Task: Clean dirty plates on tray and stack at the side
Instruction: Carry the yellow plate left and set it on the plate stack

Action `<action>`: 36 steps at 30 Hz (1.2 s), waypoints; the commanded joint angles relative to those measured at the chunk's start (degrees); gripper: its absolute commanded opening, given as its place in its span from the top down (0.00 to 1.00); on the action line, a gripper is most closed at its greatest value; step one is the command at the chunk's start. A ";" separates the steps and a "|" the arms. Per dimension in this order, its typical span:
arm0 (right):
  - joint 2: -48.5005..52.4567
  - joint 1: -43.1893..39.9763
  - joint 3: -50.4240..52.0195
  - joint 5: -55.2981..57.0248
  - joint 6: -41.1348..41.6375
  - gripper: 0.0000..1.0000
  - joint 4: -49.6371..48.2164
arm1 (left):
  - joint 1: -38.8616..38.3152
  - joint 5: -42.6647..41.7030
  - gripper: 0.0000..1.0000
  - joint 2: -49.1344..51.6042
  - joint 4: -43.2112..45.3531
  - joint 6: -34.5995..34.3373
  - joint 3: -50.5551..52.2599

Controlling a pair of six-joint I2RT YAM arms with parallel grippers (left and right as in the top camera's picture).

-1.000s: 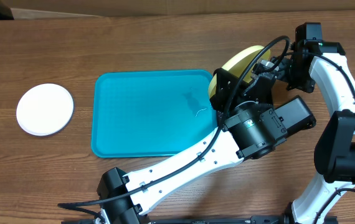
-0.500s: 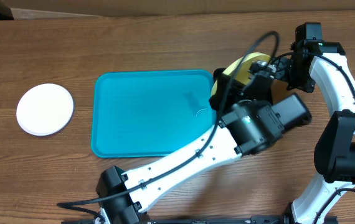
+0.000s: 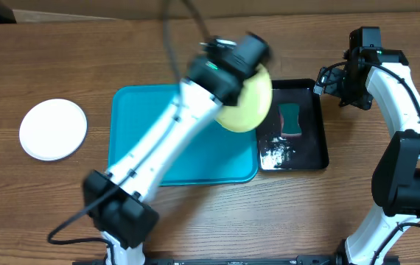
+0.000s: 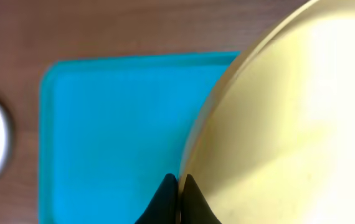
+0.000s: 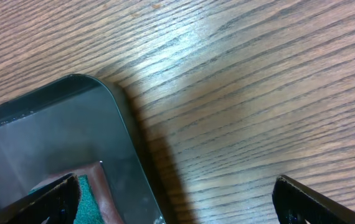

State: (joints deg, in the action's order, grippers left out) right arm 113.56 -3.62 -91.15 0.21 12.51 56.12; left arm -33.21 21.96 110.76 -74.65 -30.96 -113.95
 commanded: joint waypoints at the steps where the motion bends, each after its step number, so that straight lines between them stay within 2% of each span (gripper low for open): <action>1: -0.39 -0.15 -0.79 -0.28 0.63 0.00 -0.31 | 9.55 -18.29 0.96 -0.37 -0.17 2.60 2.32; 3: -0.39 -0.15 -0.79 -0.28 0.63 0.00 -0.31 | 14.71 -20.41 0.96 -0.37 -0.31 2.67 4.37; 14: -0.39 -0.15 -0.79 -0.28 0.63 0.00 -0.31 | 43.89 -20.57 0.96 -0.37 0.28 1.16 15.63; 20: -0.39 -0.15 -0.79 -0.28 0.63 0.00 -0.31 | 59.82 -20.94 0.96 -0.37 -0.57 1.44 16.35; 26: -0.39 -0.15 -0.79 -0.28 0.63 0.00 -0.31 | 72.54 -17.97 0.96 -0.37 0.44 1.33 16.35; 30: -0.39 -0.15 -0.79 -0.28 0.63 0.00 -0.31 | 76.17 -17.90 0.96 -0.37 1.84 1.38 16.41; 36: -0.39 -0.15 -0.79 -0.28 0.63 0.00 -0.31 | 76.32 -17.97 0.96 -0.37 5.46 1.38 17.51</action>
State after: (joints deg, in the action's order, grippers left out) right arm 113.56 -3.62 -91.15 0.19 12.86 56.16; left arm 43.88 3.79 110.76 -70.65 -29.67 -97.69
